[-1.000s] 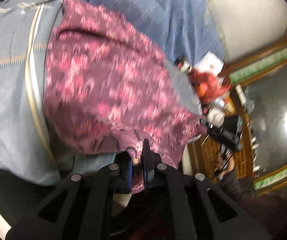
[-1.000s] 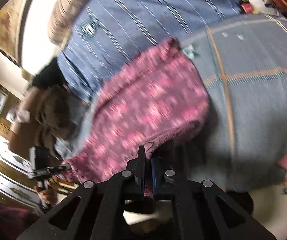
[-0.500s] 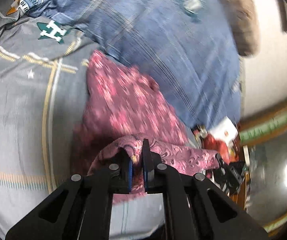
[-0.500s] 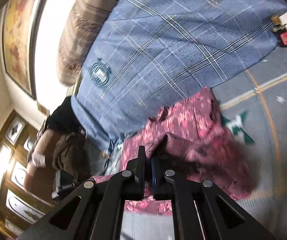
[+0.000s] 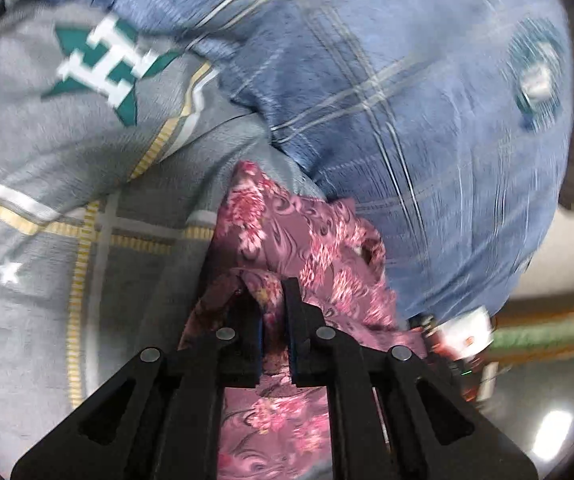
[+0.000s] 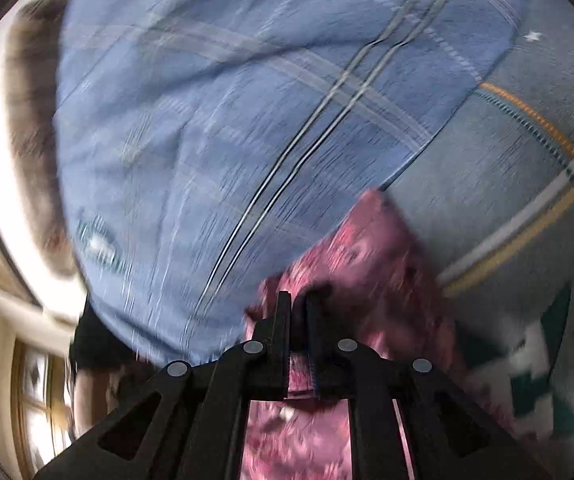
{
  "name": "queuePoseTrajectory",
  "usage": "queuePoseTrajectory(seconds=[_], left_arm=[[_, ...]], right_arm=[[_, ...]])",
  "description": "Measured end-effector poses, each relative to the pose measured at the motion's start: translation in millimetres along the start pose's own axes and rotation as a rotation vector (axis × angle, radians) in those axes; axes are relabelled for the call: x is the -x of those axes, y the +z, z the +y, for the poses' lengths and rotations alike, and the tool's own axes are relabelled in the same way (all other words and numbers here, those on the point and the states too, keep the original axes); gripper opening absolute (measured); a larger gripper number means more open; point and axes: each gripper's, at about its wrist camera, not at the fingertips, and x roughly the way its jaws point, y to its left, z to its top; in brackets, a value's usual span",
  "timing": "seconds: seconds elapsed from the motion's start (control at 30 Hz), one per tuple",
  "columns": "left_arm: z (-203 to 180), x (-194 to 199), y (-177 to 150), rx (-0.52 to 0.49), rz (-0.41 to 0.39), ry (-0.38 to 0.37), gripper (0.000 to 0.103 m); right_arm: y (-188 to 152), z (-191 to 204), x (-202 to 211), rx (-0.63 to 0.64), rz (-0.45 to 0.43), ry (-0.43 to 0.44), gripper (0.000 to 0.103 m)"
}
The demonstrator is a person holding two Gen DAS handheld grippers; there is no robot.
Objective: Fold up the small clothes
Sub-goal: 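Press and smooth the folded shirt with both grippers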
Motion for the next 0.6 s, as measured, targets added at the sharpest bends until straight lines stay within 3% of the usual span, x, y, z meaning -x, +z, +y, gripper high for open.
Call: queuePoseTrajectory(seconds=[0.07,0.13,0.17,0.2,0.3,0.4,0.47,0.53,0.6], left_arm=[[10.2,0.7,6.9,0.079,0.017,-0.074,0.009],[13.2,8.1,9.1,0.1,0.006,-0.128,0.016],[11.7,13.8,9.1,0.089,-0.005,-0.146,0.026],[9.8,21.1,9.1,0.073,-0.031,-0.151,0.044],[8.0,50.8,10.0,0.053,-0.162,-0.125,0.065],[6.7,60.2,9.5,0.028,-0.159,-0.141,0.065],[0.1,54.7,1.7,-0.05,-0.13,-0.087,0.068],[-4.7,40.5,-3.4,-0.111,-0.091,-0.007,0.068],[-4.9,30.4,-6.4,-0.134,-0.058,0.056,0.068]], right_arm=[[9.2,-6.4,5.5,-0.043,-0.044,0.012,0.013],[12.1,-2.4,14.9,-0.007,-0.063,0.037,0.018],[11.5,1.1,17.0,0.026,-0.06,0.039,0.026],[8.6,6.8,19.8,0.074,-0.049,0.029,0.03],[-7.3,20.6,23.0,0.192,0.022,0.031,0.032],[-30.5,24.1,12.4,0.255,0.161,0.036,0.038],[-44.1,25.7,-3.2,0.288,0.242,0.002,0.038],[-46.1,29.5,-18.5,0.324,0.241,-0.067,0.038],[-33.9,36.0,-22.1,0.355,0.142,-0.114,0.038]])
